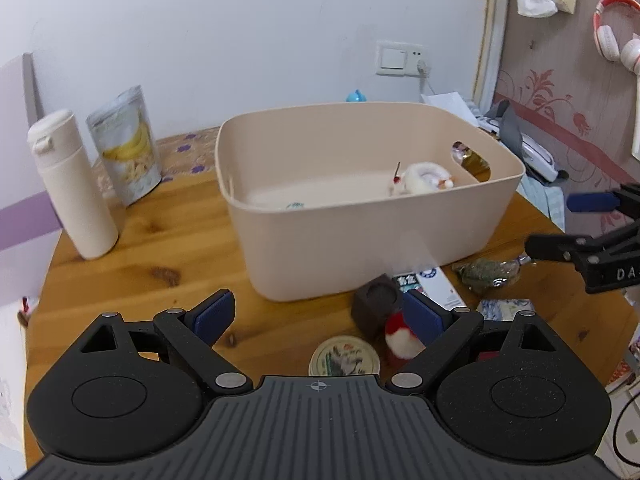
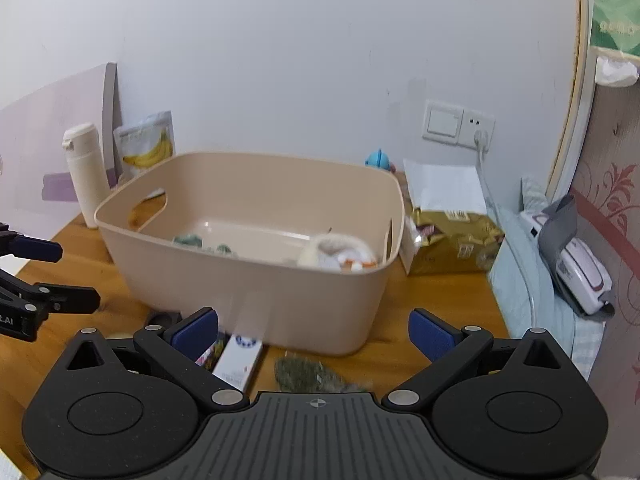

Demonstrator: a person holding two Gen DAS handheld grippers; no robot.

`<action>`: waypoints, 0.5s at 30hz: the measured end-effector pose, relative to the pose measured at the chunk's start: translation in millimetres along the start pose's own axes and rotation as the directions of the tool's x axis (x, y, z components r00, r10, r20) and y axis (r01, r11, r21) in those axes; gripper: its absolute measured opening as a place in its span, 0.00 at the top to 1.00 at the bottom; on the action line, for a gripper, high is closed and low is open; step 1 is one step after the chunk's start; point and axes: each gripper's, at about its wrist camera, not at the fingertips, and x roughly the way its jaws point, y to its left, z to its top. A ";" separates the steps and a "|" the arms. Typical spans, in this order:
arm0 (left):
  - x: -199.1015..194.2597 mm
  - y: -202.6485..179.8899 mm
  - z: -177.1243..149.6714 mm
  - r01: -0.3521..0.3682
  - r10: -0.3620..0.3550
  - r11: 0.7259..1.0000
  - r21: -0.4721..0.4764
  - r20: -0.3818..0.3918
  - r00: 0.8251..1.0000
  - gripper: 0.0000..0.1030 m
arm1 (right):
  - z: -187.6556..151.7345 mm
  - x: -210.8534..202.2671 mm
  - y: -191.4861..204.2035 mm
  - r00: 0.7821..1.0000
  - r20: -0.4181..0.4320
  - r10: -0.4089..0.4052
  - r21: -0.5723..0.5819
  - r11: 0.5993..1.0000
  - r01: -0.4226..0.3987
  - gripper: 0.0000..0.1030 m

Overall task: Organize objects
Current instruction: 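Move both grippers back to the table toward the tin and tissue pack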

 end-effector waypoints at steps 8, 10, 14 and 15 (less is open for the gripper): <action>10.9 7.3 -22.2 -0.013 0.012 0.999 -0.049 -0.030 0.999 0.10 | -24.9 2.7 2.5 0.998 -0.055 0.013 -0.006 1.000 -0.014 0.00; 14.6 6.4 -26.8 -0.017 0.015 0.999 -0.036 -0.043 0.999 0.10 | -30.4 2.7 2.7 0.998 -0.064 0.016 -0.005 1.000 -0.016 0.00; 21.0 6.6 -33.9 0.000 -0.002 0.999 -0.037 -0.067 0.998 0.10 | -40.4 4.8 1.9 0.996 -0.086 0.022 -0.003 1.000 -0.023 0.00; 22.3 6.4 -35.1 0.003 -0.005 0.999 -0.035 -0.072 0.997 0.10 | -42.6 5.7 1.8 0.995 -0.092 0.023 -0.003 1.000 -0.023 0.00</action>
